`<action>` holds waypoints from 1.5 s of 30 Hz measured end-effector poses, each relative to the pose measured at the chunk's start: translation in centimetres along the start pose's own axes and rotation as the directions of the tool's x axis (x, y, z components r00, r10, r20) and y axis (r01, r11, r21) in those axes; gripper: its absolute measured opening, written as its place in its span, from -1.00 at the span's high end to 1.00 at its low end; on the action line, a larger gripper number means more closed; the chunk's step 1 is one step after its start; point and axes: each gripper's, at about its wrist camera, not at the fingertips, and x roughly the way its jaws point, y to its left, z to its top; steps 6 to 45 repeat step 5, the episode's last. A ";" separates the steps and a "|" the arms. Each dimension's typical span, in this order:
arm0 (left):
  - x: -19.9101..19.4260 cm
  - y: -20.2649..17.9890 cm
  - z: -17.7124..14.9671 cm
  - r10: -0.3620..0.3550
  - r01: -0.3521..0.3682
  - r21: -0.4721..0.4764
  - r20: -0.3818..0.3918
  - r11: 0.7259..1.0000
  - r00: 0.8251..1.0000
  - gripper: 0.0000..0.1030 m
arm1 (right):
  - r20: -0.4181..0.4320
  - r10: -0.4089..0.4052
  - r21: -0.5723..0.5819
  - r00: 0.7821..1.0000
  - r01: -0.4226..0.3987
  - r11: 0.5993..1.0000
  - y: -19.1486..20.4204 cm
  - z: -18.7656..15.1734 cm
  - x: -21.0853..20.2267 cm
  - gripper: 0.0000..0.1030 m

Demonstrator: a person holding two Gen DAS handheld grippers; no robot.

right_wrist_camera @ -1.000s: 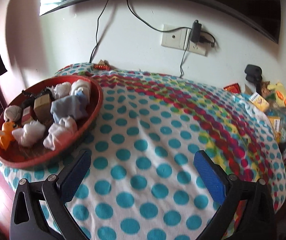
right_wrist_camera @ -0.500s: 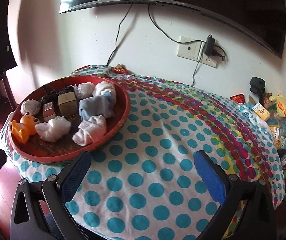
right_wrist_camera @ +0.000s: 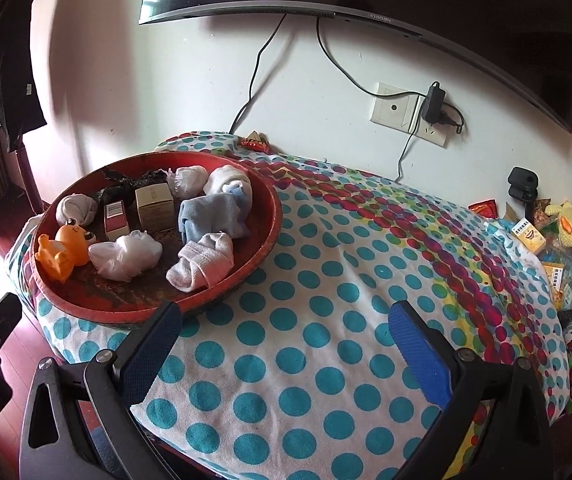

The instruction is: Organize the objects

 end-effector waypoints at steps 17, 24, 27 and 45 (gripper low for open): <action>0.4 -0.5 -0.1 -0.017 0.018 0.024 -0.038 1.000 0.999 -0.77 | 0.002 0.001 0.004 1.000 -0.001 1.000 -0.2 0.0 -0.1 -1.00; 0.4 -0.5 -0.1 -0.017 0.018 0.024 -0.038 1.000 0.999 -0.77 | 0.002 0.001 0.004 1.000 -0.001 1.000 -0.2 0.0 -0.1 -1.00; 0.4 -0.5 -0.1 -0.017 0.018 0.024 -0.038 1.000 0.999 -0.77 | 0.002 0.001 0.004 1.000 -0.001 1.000 -0.2 0.0 -0.1 -1.00; 0.4 -0.5 -0.1 -0.017 0.018 0.024 -0.038 1.000 0.999 -0.77 | 0.002 0.001 0.004 1.000 -0.001 1.000 -0.2 0.0 -0.1 -1.00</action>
